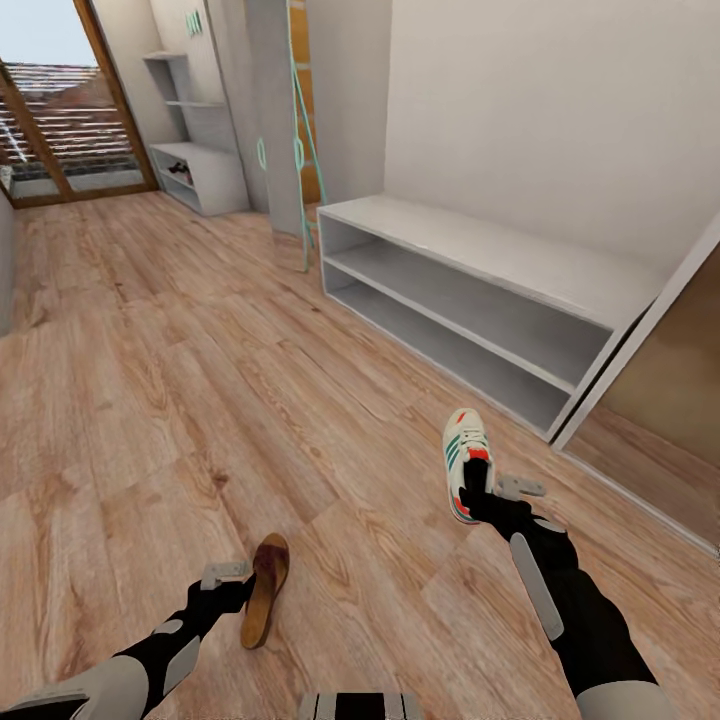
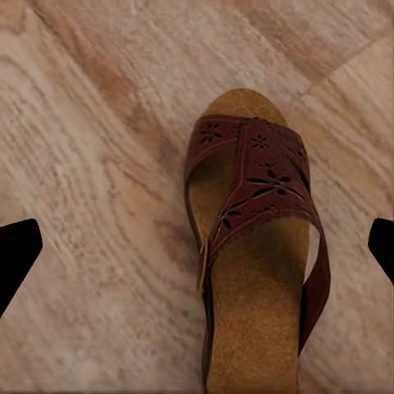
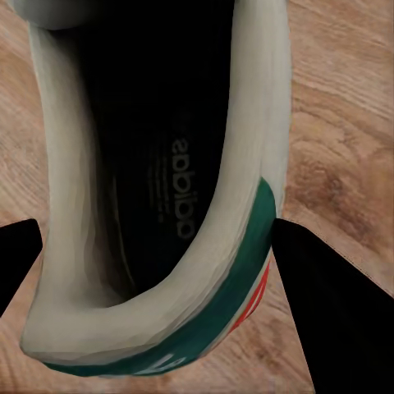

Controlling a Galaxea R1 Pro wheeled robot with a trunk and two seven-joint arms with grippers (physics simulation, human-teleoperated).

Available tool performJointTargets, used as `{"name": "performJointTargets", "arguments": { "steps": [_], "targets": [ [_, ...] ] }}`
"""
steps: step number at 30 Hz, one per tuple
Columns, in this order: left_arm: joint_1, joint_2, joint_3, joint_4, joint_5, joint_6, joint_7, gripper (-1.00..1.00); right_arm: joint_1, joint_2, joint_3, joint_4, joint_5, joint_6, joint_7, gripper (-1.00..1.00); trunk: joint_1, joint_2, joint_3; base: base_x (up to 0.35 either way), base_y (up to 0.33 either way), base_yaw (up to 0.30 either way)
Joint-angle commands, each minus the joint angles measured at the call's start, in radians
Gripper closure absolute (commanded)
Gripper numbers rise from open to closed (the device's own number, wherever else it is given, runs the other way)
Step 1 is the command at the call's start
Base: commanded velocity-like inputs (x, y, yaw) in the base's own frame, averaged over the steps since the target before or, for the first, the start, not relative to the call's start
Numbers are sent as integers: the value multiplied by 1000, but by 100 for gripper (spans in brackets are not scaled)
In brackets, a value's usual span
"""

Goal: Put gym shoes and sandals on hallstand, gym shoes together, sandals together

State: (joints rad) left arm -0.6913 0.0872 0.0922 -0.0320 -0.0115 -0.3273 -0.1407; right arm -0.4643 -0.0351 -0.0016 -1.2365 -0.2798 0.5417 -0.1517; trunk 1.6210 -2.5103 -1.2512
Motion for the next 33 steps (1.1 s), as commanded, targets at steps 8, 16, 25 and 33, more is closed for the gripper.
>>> {"name": "performJointTargets", "arguments": {
  "steps": [8, 16, 25, 33],
  "targets": [
    [-1, 0, 8, 1, -2, -3, -7, -100, 0, 0, 2, -1, -10, 4, -9, 100, 3, -2, -45, 0, 0, -72],
    [-1, 0, 7, 1, -2, -3, -7, -100, 0, 0, 3, -1, -10, 4, -9, 100, 3, -2, -50, 0, 0, -23],
    [-1, 0, 7, 0, -1, -3, -7, -100, 0, 0, 2, -3, -10, 3, -9, 100, 3, -2, -50, -77, -47, -1],
    [-1, 1, 9, 0, 1, -3, -7, -100, 0, 0, 0, -38, -10, 3, -9, 100, 3, -2, -50, -14, -9, 0]
  ]
}}
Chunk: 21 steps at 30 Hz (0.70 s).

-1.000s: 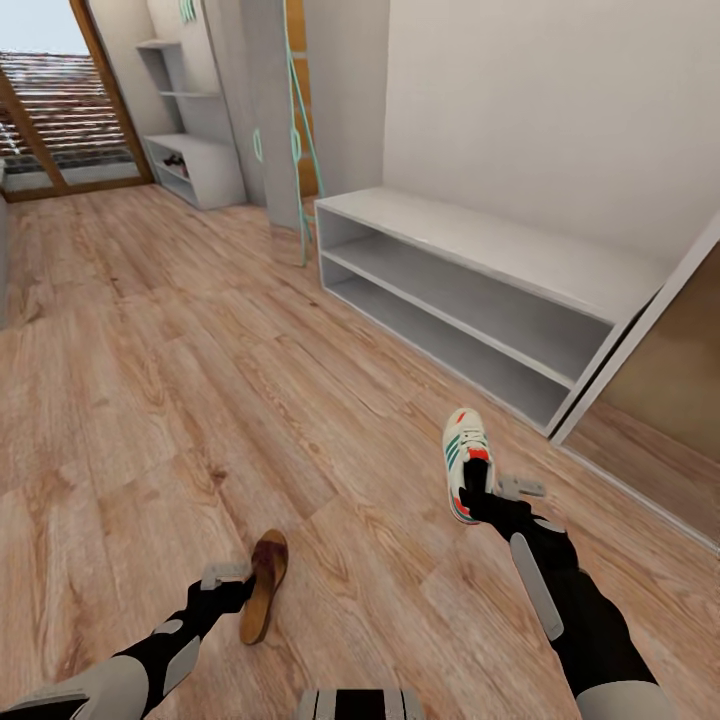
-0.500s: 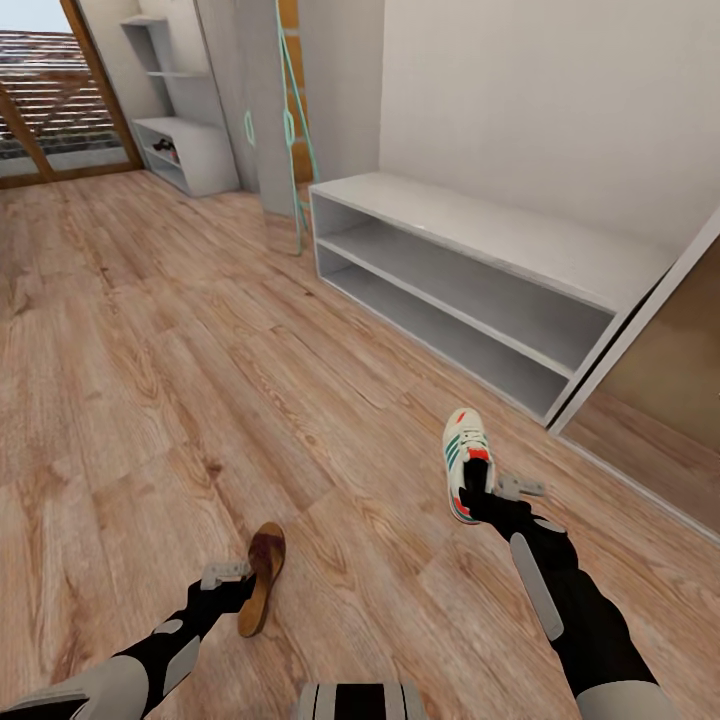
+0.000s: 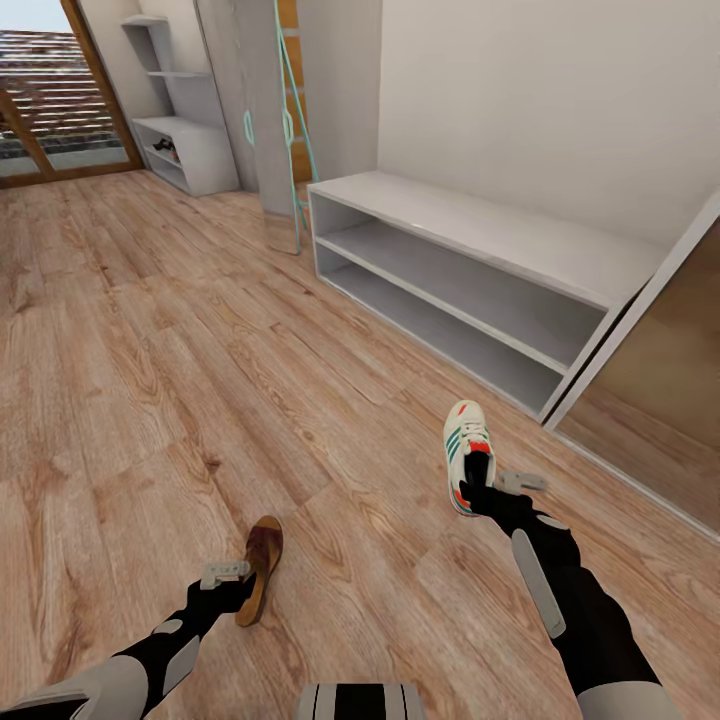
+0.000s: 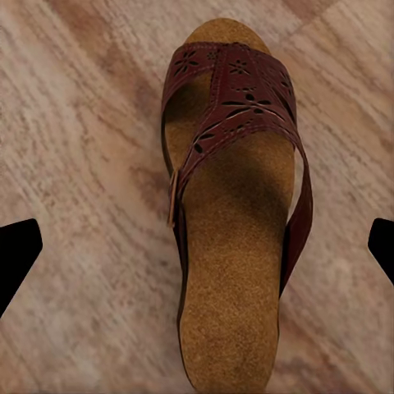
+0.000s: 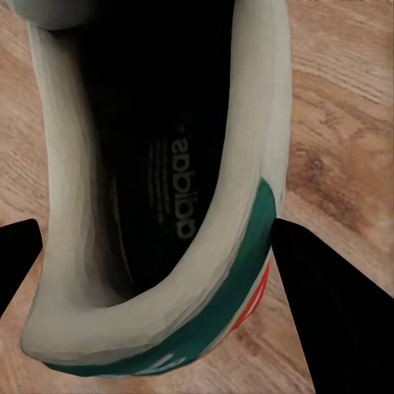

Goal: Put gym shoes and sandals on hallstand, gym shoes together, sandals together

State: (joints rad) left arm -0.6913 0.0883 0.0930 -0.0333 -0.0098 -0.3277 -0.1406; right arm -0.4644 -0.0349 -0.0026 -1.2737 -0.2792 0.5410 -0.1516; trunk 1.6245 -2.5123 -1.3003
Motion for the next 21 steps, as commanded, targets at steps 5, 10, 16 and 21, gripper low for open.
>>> {"name": "performJointTargets", "arguments": {
  "steps": [5, 10, 16, 21],
  "targets": [
    [-1, 1, 8, 1, -1, -2, -7, -100, 0, -1, 1, -2, -11, 4, -9, 100, 0, 0, -1, 0, 0, 0],
    [-1, 1, 8, 1, -1, -2, -7, -100, 0, -4, 1, -1, -11, 4, -8, 100, 0, 0, -1, 0, 0, 0],
    [-1, 1, 8, 1, -1, -2, -7, -100, 0, -2, 1, -5, -11, 4, -8, 100, 0, 0, -1, 0, 0, 0],
    [-1, 2, 8, 1, -1, -2, -7, -100, 0, -2, 1, -7, -11, 5, -8, 100, 2, -1, -22, 0, 0, 0]
  ]
}}
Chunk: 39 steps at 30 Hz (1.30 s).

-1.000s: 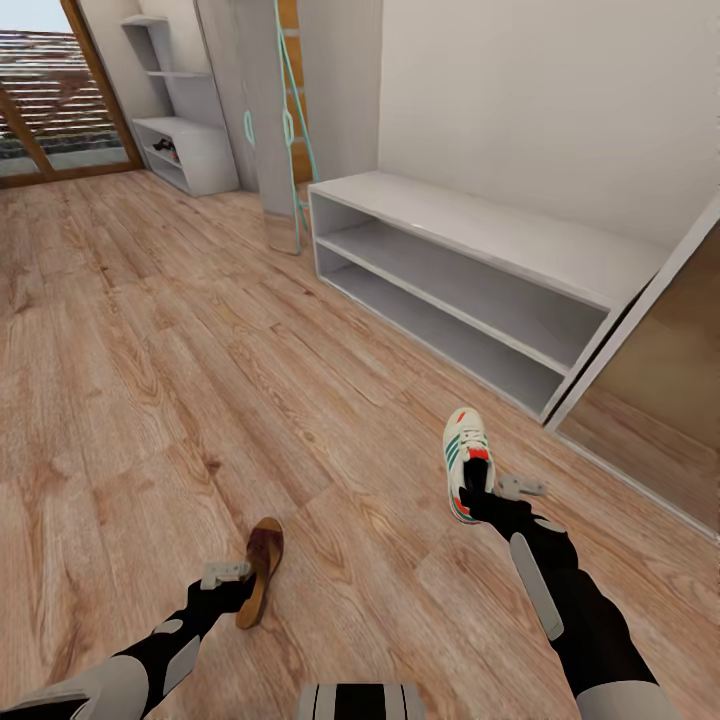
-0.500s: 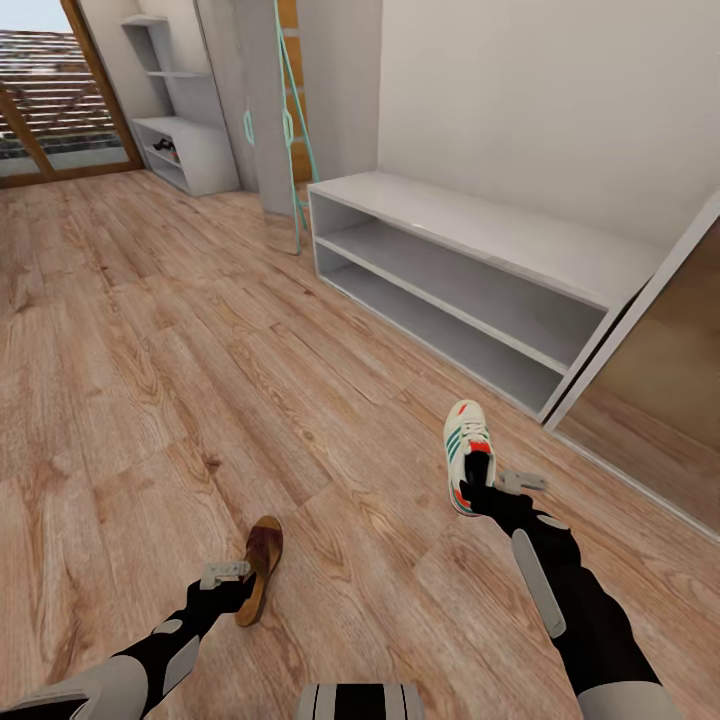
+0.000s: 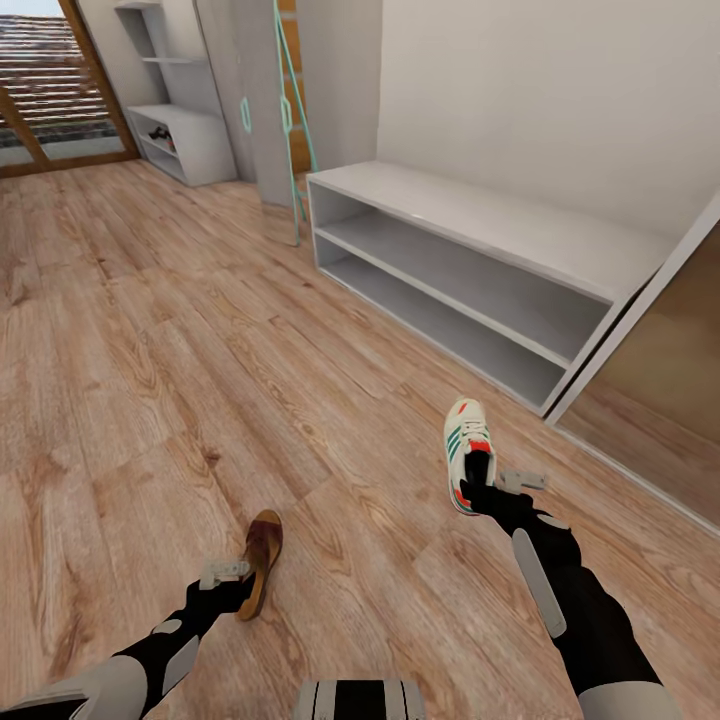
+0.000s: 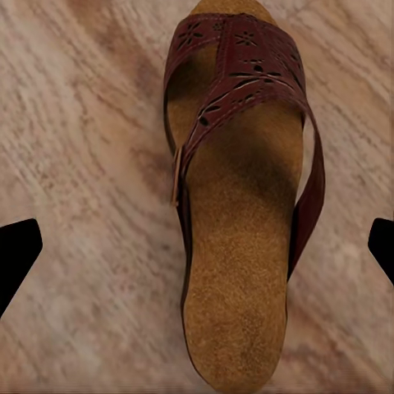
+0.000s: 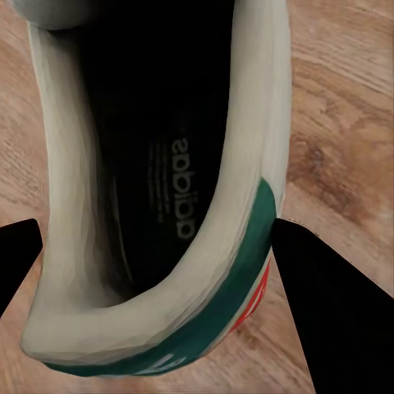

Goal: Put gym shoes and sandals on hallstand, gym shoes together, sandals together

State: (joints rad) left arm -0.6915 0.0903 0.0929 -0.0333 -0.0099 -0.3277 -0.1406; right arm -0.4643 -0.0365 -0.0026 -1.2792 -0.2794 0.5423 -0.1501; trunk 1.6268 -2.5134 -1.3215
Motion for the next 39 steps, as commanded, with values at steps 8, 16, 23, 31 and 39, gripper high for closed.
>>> {"name": "performJointTargets", "arguments": {
  "steps": [8, 16, 23, 31, 39],
  "targets": [
    [0, 1, 8, 1, -1, -2, -7, -100, 0, 0, 1, -2, -11, 4, -10, 100, 3, -2, -43, 0, 0, 0],
    [0, 2, 8, -3, -2, -2, -7, -100, 0, 0, 1, -2, -11, 4, -10, 100, 7, -4, -87, 0, 0, 0],
    [0, 1, 6, -5, -2, -1, -6, -100, 0, 0, 1, -2, -11, 4, -10, 100, 10, -6, -126, 0, 0, 0],
    [0, 0, 7, -5, -2, -1, -7, -100, 0, 0, 1, -2, -11, 4, -10, 100, 11, -6, -134, 0, 0, -62],
    [0, 0, 7, -5, -2, -1, -6, -100, 0, 0, 1, -2, -11, 4, -10, 100, 11, -6, -135, 0, 0, -88]
  ]
}}
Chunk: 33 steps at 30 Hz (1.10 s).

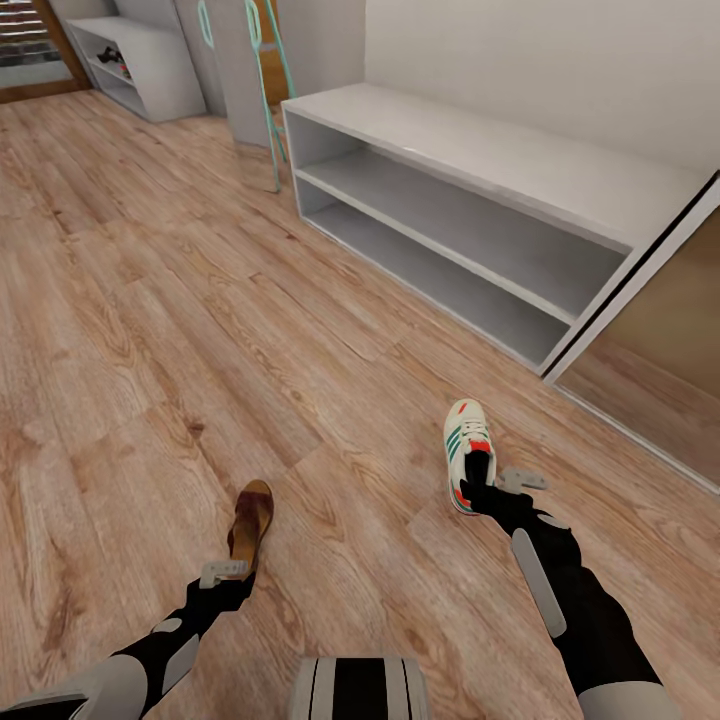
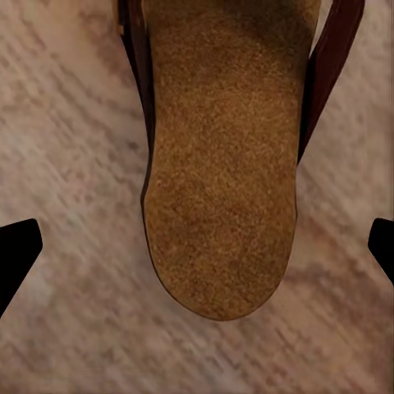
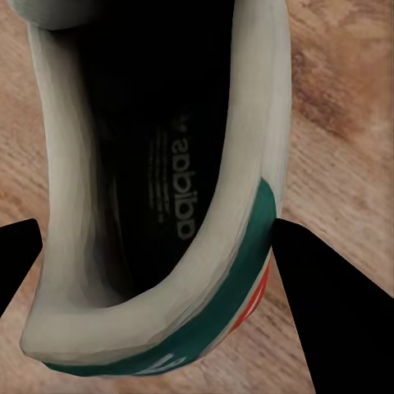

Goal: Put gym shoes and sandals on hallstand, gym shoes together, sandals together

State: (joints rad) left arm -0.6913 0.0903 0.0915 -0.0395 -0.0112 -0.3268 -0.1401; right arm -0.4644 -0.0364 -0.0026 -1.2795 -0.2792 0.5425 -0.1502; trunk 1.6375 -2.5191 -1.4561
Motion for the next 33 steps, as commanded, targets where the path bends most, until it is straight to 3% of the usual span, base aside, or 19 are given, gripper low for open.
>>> {"name": "performJointTargets", "arguments": {
  "steps": [1, 13, 22, 27, 33],
  "targets": [
    [-1, 0, 8, 1, -1, -2, -7, -100, 0, 0, 1, -1, -11, 4, -9, 100, 0, 0, -1, 0, 0, -5],
    [0, 0, 8, 1, -1, -2, -7, -100, 0, 1, 2, -1, -11, 4, -9, 100, 5, -3, -64, 0, 0, 0],
    [-1, 0, 8, 1, -1, -2, -6, -100, 0, 1, 2, -1, -11, 4, -10, 100, 5, -3, -67, 0, 0, 0],
    [-1, 0, 8, 1, -1, -2, -6, -100, 0, 1, 3, -1, -11, 4, -10, 100, 7, -4, -92, 0, 0, 0],
    [0, 0, 8, 0, -1, -2, -6, -100, 0, 1, 1, -1, -11, 4, -9, 100, 7, -4, -94, 0, 0, 0]
  ]
}}
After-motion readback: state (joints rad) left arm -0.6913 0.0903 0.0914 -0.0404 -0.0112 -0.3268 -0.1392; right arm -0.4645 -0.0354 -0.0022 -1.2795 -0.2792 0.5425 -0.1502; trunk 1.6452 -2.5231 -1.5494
